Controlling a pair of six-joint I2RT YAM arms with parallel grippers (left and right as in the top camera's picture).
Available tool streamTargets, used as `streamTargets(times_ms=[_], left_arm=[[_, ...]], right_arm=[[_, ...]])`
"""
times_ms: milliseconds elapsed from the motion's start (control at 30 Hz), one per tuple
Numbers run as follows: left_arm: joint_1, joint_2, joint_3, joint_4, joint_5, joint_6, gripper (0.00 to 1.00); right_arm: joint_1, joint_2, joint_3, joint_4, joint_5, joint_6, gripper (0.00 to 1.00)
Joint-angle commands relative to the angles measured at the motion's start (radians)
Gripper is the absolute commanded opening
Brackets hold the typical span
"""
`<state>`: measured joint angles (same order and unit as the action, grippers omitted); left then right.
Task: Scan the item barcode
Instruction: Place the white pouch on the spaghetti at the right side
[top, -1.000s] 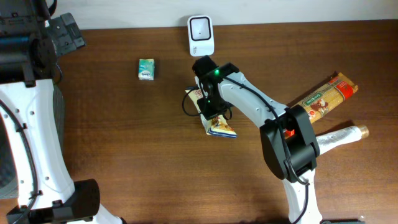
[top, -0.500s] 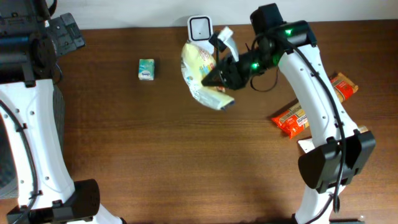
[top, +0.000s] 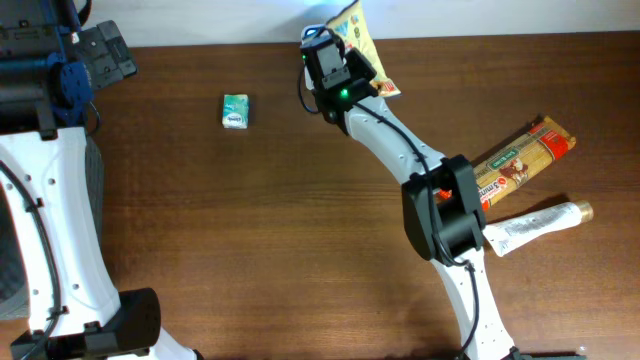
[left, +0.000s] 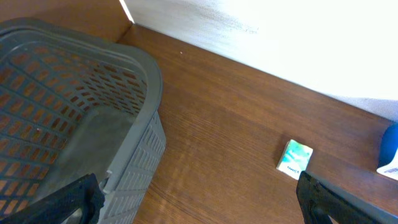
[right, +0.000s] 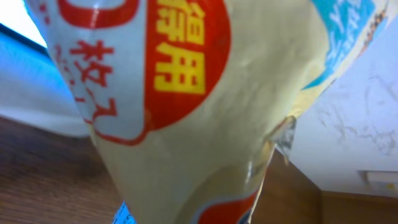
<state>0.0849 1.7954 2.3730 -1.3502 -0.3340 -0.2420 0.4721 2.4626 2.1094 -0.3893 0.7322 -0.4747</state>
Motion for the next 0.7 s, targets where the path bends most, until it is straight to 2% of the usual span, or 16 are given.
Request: streamTargets(times_ms=[0, 67, 267, 400, 467, 567, 633, 667], left_arm=[[0.003, 0.003, 0.0, 0.001, -0.01, 0.012, 0.99], [0.003, 0.003, 0.0, 0.001, -0.011, 0.012, 0.99], [0.003, 0.003, 0.0, 0.002, -0.011, 0.012, 0.99], [0.003, 0.003, 0.0, 0.001, -0.011, 0.012, 0.99], [0.003, 0.003, 0.0, 0.001, -0.011, 0.012, 0.99], [0.003, 0.003, 0.0, 0.001, -0.011, 0.012, 0.99], [0.003, 0.003, 0.0, 0.002, -0.011, 0.012, 0.99], [0.003, 0.003, 0.0, 0.001, -0.011, 0.012, 0.99]], right_arm=[[0.005, -0.002, 0.016, 0.029, 0.089, -0.047, 0.04], [0.006, -0.002, 0.016, 0.043, 0.088, -0.097, 0.04], [0.029, -0.01, 0.017, 0.053, 0.092, -0.098, 0.04], [0.069, -0.124, 0.017, -0.014, 0.085, -0.093, 0.04], [0.078, -0.269, 0.017, -0.213, -0.075, 0.059, 0.04], [0.015, -0.508, 0.017, -0.569, -0.433, 0.462, 0.04], [-0.099, -0.589, 0.017, -0.82, -0.441, 0.69, 0.04], [-0.186, -0.591, 0.016, -0.986, -0.441, 0.858, 0.04]])
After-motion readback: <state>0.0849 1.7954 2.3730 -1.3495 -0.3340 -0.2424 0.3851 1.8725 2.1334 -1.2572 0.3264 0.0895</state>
